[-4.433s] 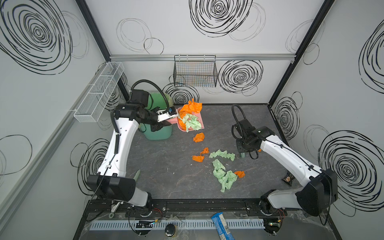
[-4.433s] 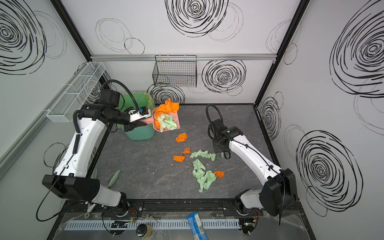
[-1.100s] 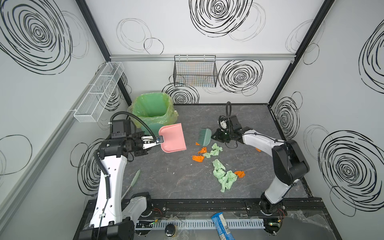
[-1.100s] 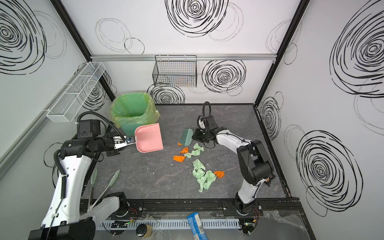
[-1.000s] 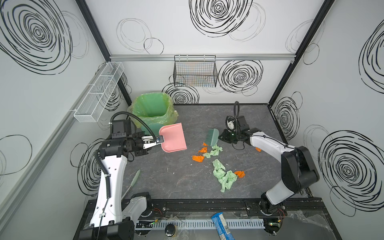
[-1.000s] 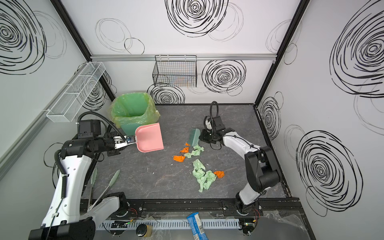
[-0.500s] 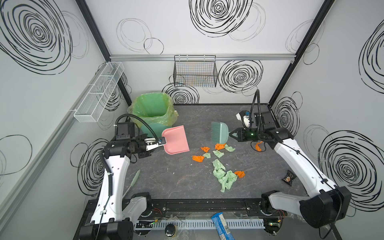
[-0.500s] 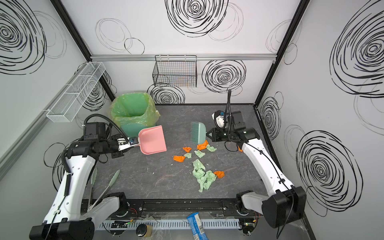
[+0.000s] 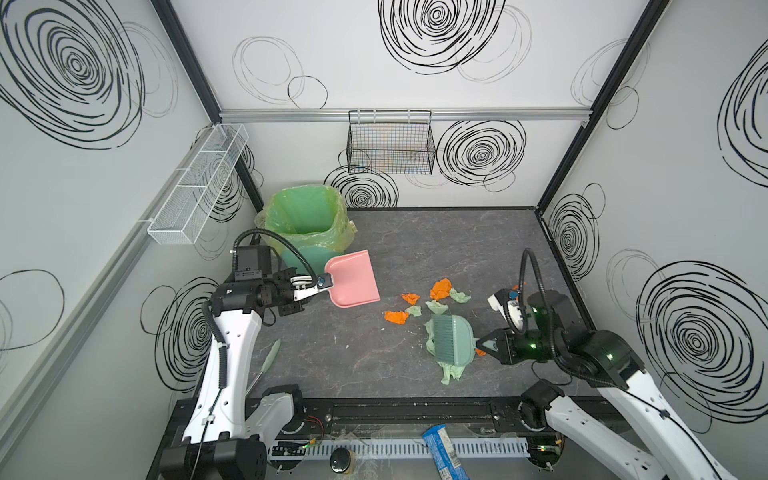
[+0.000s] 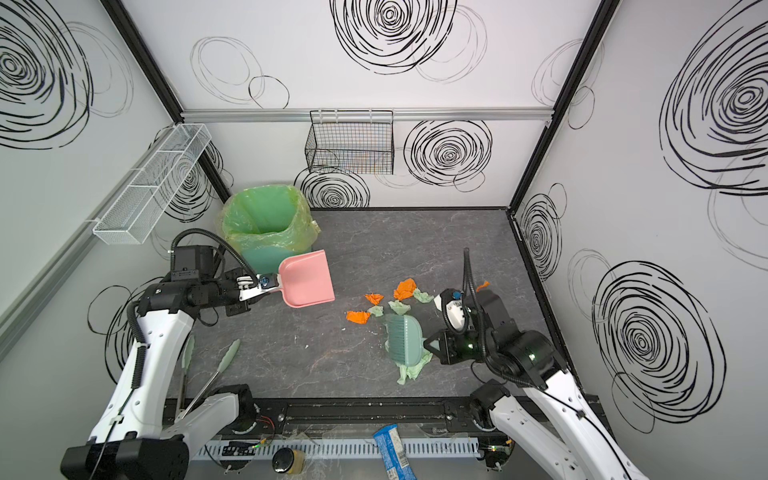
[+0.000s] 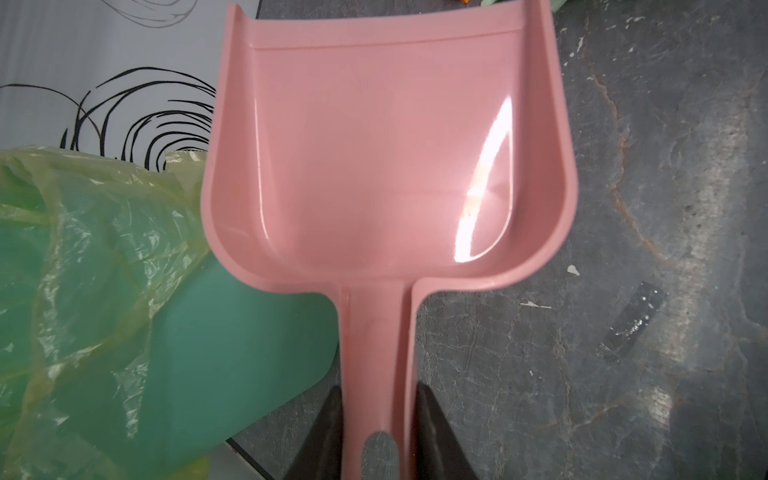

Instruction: Sweep away the paper scraps from the table

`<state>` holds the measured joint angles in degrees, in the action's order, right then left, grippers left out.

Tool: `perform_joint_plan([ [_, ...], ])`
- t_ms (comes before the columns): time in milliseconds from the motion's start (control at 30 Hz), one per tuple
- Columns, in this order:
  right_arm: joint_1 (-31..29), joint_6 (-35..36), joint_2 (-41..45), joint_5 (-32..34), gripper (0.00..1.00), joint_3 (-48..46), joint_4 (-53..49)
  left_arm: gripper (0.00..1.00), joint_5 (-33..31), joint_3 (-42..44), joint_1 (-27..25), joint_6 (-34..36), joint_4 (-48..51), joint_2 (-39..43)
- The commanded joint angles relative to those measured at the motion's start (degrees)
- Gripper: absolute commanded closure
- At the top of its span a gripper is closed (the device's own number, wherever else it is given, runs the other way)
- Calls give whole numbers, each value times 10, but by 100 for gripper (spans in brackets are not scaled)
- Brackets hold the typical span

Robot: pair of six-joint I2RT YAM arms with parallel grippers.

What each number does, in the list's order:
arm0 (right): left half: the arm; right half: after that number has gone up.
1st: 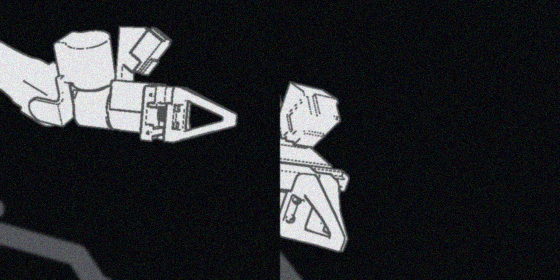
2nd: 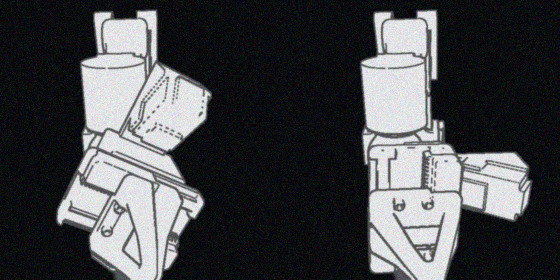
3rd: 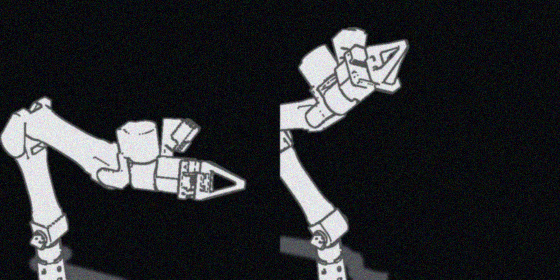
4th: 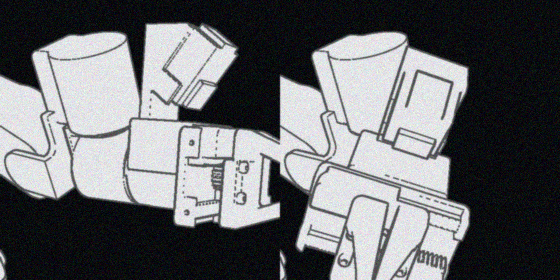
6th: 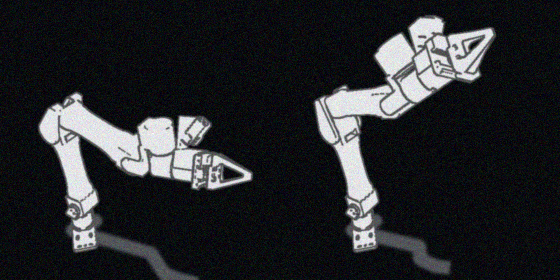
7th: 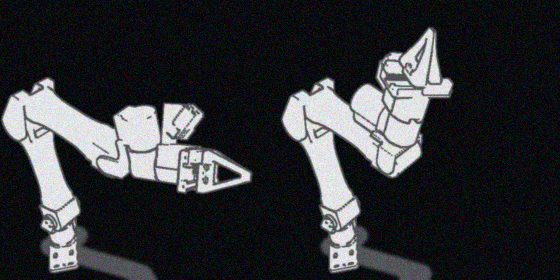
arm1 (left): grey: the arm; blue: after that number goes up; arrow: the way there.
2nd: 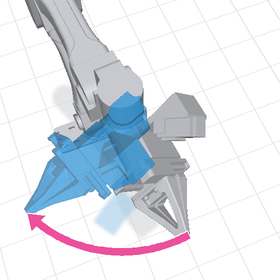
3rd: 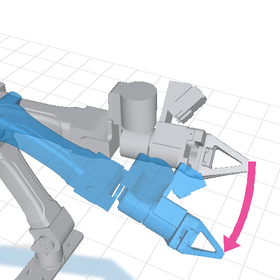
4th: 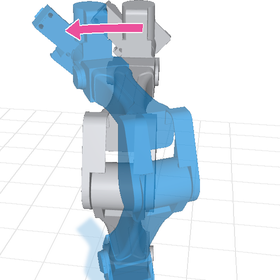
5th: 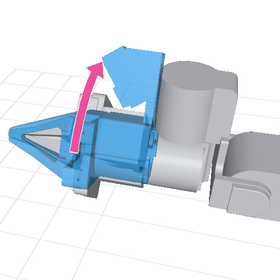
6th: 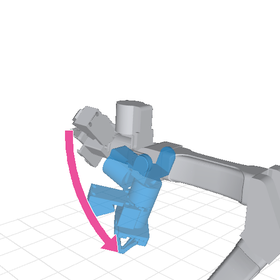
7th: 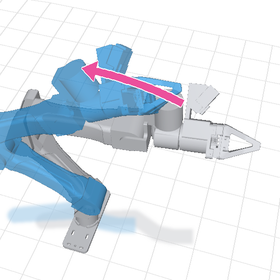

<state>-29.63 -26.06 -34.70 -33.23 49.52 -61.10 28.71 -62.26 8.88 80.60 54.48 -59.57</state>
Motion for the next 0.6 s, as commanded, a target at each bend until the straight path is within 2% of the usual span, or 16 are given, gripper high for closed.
perform_joint_plan([
  [0,-3,-40,23,-3,100,-29,-42,100,23,-2,-6,-13,-19,-2],
  [267,-3,-43,24,25,100,-112,-9,100,16,10,-8,-17,-20,7],
  [567,-3,-78,-12,70,100,-140,76,100,10,21,-7,-15,-25,9],
])
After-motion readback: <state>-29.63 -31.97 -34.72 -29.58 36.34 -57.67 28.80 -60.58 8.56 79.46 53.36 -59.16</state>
